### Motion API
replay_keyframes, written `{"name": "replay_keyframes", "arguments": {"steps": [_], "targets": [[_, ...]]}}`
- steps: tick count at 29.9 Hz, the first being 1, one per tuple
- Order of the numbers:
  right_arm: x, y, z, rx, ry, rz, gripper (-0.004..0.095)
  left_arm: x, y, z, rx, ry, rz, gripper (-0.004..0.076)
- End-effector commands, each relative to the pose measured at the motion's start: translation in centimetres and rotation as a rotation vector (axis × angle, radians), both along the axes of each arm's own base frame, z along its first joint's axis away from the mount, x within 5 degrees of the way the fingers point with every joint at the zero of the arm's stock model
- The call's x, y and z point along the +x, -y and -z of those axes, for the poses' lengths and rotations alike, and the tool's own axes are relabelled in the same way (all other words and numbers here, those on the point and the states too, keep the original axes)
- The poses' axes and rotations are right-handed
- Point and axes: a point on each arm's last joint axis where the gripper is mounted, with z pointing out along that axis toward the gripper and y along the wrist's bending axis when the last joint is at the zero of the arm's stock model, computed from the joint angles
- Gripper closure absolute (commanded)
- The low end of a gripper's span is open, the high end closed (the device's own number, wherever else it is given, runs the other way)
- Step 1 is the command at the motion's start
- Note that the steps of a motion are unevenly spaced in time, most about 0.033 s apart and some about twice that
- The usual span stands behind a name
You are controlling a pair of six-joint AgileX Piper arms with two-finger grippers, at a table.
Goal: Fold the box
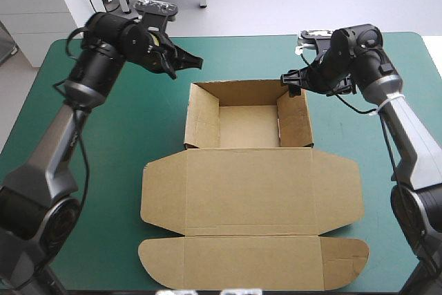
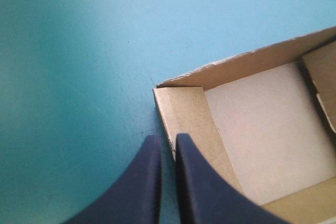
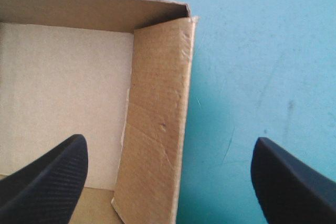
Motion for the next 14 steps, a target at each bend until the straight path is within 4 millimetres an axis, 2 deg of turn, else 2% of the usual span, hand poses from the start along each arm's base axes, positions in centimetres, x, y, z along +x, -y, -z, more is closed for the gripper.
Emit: {"name": "replay_keyframes", "arguments": {"steps": [1,6,11,14], "targets": [[-1.7,0.8,-1.9,0.004,0.04,0.011,0.0123,-5.0,-1.8,-4.2,-0.033,0.067,0.053,0.0731],[-1.3,0.4,0.8,0.008,-0.048,0.005,0.0123,-9.3,-3.9,-3.2,-0.008,0.021,0.051,0.0731],[-0.8,0.2,3.3,-0.01,-0.124,0.002,0.0123,-12.9,-5.6,-0.1,0.007,-0.025,0.052,0.0731],[-0.6,0.0,4.2,-0.01,-0.151,-0.024,0.0128,-14.8,-6.6,2.0,0.015,-0.03,0.05,0.0731]]}}
